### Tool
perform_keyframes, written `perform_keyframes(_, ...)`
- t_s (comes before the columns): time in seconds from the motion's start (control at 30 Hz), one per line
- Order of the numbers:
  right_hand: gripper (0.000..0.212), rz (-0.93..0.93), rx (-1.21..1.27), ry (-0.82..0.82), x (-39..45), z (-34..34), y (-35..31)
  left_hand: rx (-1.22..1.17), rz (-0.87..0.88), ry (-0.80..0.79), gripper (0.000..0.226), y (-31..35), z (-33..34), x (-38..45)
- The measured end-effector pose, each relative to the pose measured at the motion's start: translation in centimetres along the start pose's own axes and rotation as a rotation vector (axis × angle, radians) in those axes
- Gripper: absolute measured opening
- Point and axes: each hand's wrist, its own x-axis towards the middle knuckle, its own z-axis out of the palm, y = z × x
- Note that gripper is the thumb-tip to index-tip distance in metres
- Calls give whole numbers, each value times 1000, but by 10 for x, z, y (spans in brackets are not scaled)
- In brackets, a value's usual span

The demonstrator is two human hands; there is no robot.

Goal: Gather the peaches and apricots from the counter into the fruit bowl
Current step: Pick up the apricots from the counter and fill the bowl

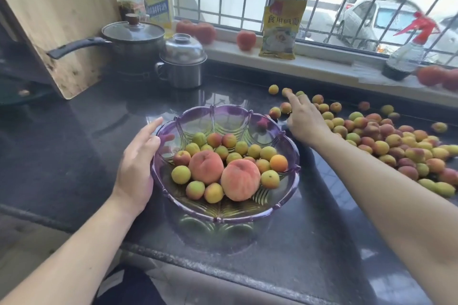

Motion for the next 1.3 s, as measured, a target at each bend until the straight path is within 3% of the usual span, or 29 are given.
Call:
perform_keyframes(0.07,66,-38,35,-21,11,-8,-5,-6,-1,-4,54,0,1,0)
perform_keyframes(0.23,57,-204,-288,-351,30,-16,-22,13,-5,4,55,0,-1,-1)
perform_keyframes(0.33,44,-202,-289,-449,36,-12,-20,20,-19,-3,57,-1,-2,0)
perform_keyframes(0.4,31,-176,-182,-433,38,-14,-16,24,-24,-1,56,-1,-3,0)
perform_keyframes(0.47,20,-81,58,-298,38,-17,-16,17,-30,-3,53,-1,-3,0)
perform_keyframes(0.53,21,3,272,-174,36,-19,-23,18,-31,-5,51,-1,-2,0)
perform_keyframes(0.6,23,-65,223,-201,31,-16,-34,19,-35,-9,50,-1,-3,1)
perform_keyframes(0.7,25,-164,10,-366,24,-5,-44,39,-27,-17,50,2,-2,-1)
perform_keyframes(0.83,26,-101,40,-376,14,-9,-43,39,-49,-38,53,6,0,-2)
perform_keyframes(0.97,22,165,467,-217,-8,-57,-40,66,-57,-83,62,8,0,-4)
perform_keyframes(1.03,19,136,557,-232,-29,-96,-50,71,-49,-111,65,8,0,-6)
perform_keyframes(1.17,18,-124,351,-532,-88,-144,-92,96,-40,-130,71,9,0,-10)
perform_keyframes(1.3,26,-218,1,-497,-125,-123,-117,124,-36,-142,72,14,2,-16)
